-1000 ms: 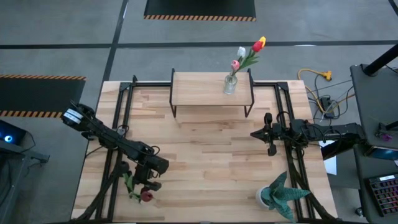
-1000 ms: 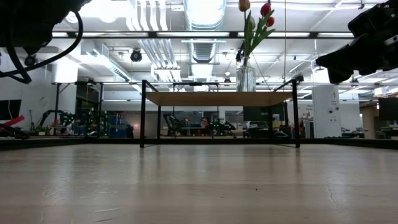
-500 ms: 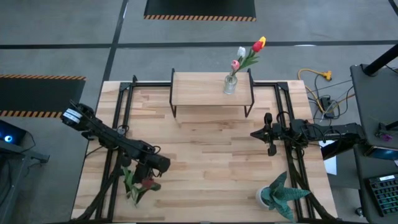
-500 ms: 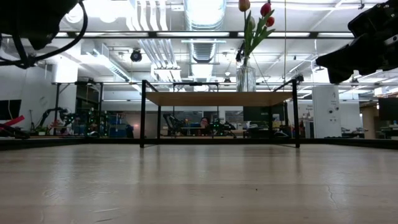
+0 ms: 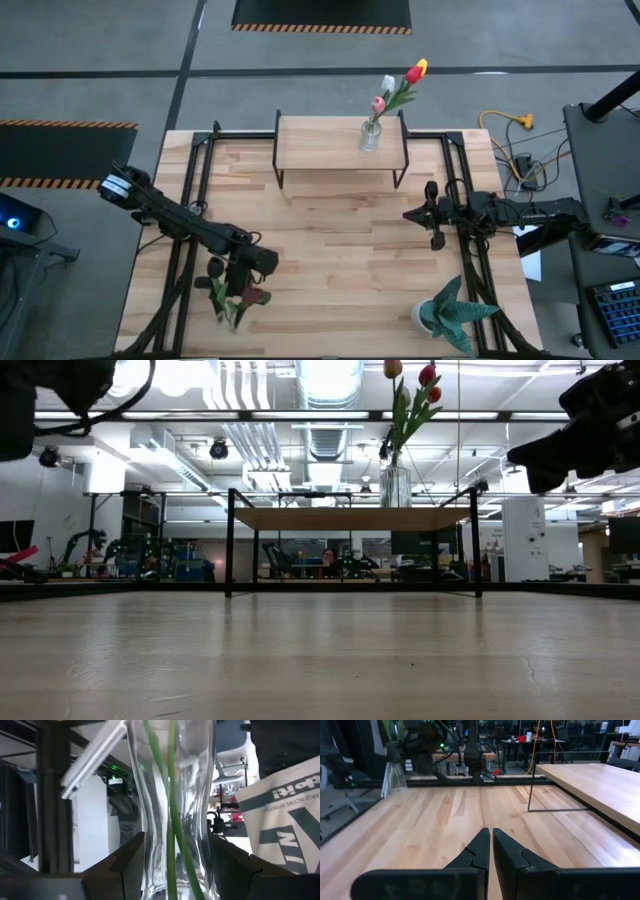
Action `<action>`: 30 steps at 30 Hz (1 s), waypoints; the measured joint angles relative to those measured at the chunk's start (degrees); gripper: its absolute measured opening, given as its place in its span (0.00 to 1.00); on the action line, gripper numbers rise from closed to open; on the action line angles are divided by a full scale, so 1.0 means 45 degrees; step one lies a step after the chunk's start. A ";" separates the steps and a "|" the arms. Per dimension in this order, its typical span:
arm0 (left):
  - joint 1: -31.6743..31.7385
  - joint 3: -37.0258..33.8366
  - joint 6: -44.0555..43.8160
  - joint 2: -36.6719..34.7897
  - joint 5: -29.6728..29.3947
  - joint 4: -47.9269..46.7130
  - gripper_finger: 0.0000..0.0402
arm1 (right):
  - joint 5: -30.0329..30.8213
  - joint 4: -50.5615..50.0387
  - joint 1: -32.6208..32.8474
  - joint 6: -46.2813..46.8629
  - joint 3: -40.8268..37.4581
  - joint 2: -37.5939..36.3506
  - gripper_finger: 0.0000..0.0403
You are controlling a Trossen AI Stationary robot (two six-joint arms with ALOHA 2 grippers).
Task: Pick and place flowers into a vace then onto a shelf
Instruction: Put the transparent vase with the tulips on the shelf
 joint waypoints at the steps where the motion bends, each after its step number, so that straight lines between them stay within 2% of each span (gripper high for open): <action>1: 0.0032 0.0136 -0.0052 0.0000 0.0005 -0.0008 0.43 | 0.0000 0.0109 0.0001 0.0132 0.0000 0.0003 0.03; 9: 0.0984 0.1418 -0.0335 0.0000 -0.0054 0.0047 0.43 | 0.0010 0.1013 -0.0003 0.1011 0.0000 0.0003 0.03; 15: 0.2185 0.2530 -0.0340 0.0077 -0.1348 0.0054 0.43 | 0.0010 0.0981 -0.0003 0.0819 0.0000 0.0003 0.03; 18: 0.2617 0.2970 -0.0339 0.0339 -0.1446 0.0051 0.43 | 0.0011 0.0983 -0.0002 0.0659 0.0000 0.0008 0.03; 22: 0.3053 0.3474 -0.0293 0.0836 -0.1434 0.0145 0.43 | -0.0683 0.1398 0.0027 0.0303 0.0000 0.0018 0.04; 26: 0.3564 0.3994 0.0090 0.1447 -0.1443 0.0506 0.43 | -0.0685 0.2111 0.0027 0.0259 0.0000 0.0063 0.11; 30: 0.4069 0.4523 0.0488 0.2088 -0.1278 0.0596 0.43 | -0.0675 0.2350 0.0026 -0.0058 0.0000 0.0369 0.24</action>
